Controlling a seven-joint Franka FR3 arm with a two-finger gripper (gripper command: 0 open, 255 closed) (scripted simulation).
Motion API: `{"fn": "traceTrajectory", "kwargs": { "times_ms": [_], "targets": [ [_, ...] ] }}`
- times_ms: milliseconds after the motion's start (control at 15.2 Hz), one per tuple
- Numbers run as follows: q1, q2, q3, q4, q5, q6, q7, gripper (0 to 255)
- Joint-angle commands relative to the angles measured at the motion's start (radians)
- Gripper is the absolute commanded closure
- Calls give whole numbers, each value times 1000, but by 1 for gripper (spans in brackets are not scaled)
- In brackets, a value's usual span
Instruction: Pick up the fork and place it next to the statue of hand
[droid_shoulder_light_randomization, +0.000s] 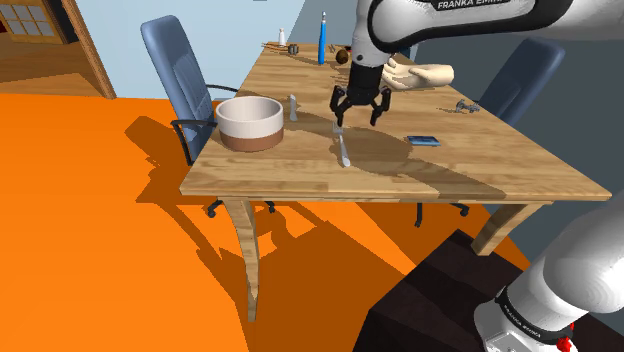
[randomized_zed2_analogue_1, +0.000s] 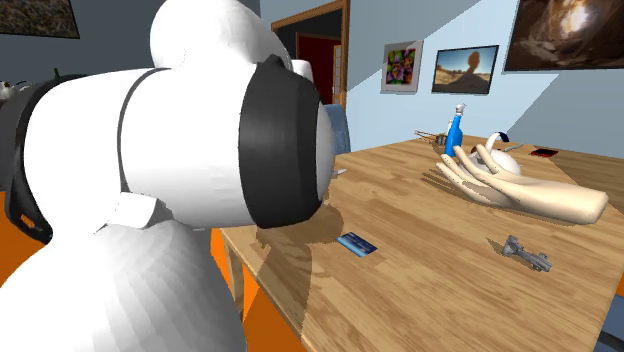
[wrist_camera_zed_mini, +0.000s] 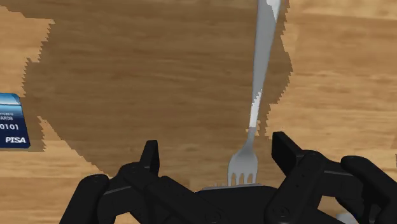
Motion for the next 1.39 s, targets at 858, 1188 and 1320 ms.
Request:
{"fn": "traceTrajectory", "kwargs": {
  "times_ms": [858, 1188, 1320],
  "targets": [
    [3, 161, 14, 82, -45, 92, 150, 0],
    [3, 161, 14, 82, -45, 92, 150, 255],
    [3, 161, 14, 82, -45, 92, 150, 255]
  ]
}}
